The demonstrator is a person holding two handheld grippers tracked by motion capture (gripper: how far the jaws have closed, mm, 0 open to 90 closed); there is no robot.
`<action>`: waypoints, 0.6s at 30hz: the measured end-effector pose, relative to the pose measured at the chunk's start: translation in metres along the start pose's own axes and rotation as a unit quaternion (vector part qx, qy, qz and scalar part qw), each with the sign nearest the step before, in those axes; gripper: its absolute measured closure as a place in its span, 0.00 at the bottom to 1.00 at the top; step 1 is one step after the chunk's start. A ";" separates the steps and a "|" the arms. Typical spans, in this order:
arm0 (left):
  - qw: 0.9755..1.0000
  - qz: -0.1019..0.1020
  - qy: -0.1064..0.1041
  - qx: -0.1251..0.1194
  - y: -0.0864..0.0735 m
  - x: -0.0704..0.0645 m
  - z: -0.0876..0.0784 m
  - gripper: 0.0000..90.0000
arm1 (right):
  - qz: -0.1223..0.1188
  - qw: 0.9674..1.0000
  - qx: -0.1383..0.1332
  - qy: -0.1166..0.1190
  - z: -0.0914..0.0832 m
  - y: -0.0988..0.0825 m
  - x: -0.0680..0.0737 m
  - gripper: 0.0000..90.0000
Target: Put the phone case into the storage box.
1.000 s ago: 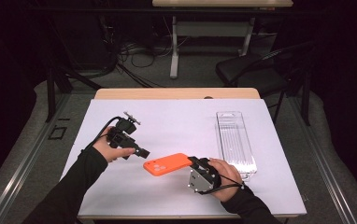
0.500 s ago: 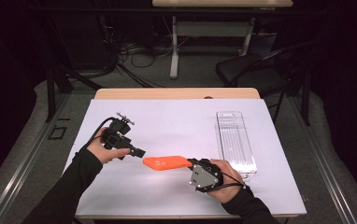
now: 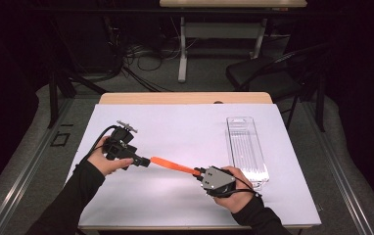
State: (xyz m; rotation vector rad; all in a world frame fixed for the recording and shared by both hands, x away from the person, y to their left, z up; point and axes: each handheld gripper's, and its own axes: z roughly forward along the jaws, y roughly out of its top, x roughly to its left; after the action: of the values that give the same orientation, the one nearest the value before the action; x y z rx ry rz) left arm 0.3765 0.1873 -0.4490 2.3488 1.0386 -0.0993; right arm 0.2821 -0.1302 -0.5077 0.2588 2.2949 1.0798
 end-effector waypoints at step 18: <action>0.998 0.008 -0.018 -0.054 -0.015 -0.014 0.004 0.25 | 0.141 0.988 -0.034 0.055 0.006 -0.014 -0.012 0.89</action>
State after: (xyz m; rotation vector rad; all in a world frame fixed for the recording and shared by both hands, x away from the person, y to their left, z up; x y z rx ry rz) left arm 0.3565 0.1844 -0.4553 2.2490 0.9818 -0.0768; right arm 0.2964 -0.1406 -0.5163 0.5197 2.3614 1.3402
